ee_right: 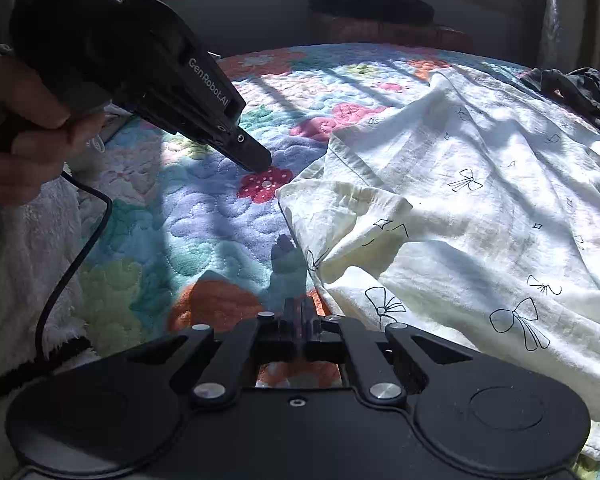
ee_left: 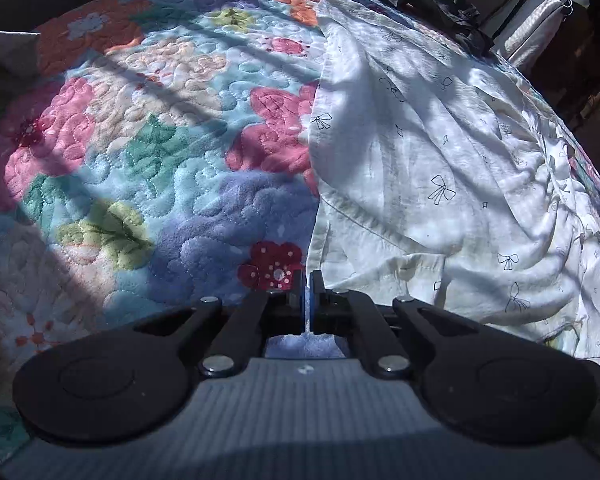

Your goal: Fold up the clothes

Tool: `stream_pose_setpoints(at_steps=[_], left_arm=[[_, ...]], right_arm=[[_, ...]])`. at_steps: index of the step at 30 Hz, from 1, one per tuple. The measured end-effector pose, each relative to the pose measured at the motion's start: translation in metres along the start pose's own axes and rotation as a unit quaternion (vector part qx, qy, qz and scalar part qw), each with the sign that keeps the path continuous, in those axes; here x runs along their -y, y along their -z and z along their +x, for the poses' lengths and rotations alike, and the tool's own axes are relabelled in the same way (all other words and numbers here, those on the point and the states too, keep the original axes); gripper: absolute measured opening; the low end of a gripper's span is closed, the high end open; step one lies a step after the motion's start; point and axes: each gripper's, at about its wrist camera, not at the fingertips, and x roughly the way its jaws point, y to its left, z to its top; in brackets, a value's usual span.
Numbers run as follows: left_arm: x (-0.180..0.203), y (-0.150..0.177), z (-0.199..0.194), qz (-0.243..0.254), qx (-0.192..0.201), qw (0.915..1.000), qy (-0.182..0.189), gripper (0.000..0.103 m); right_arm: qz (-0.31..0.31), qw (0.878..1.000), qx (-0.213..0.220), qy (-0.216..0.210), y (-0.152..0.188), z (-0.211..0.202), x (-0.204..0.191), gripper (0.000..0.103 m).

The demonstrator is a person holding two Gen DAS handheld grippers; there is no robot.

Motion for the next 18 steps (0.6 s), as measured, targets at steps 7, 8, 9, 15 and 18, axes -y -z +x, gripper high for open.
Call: stream_pose_setpoints(at_steps=[7,8,9,15,18], left_arm=[[0.006,0.0,0.01,0.007,-0.003,0.9995,0.032,0.009],[0.008,0.0,0.011,0.011,-0.003,0.9994,0.033,0.009],[0.008,0.0,0.01,0.014,0.001,0.9992,0.038,0.009],[0.011,0.0,-0.001,0.029,0.03,0.9963,0.075,0.052],[0.017,0.003,0.001,0.053,0.014,0.9954,0.079,0.052]], right_arm=[[0.106,0.992,0.059,0.028,-0.019,-0.001,0.024,0.077],[0.119,0.99,0.063,0.032,-0.022,0.004,0.027,0.079],[0.13,0.989,0.063,0.028,-0.024,0.012,0.03,0.079],[0.133,0.989,0.051,-0.045,-0.026,0.045,0.025,0.005],[0.077,0.993,0.07,-0.051,-0.021,0.039,0.004,0.005]])
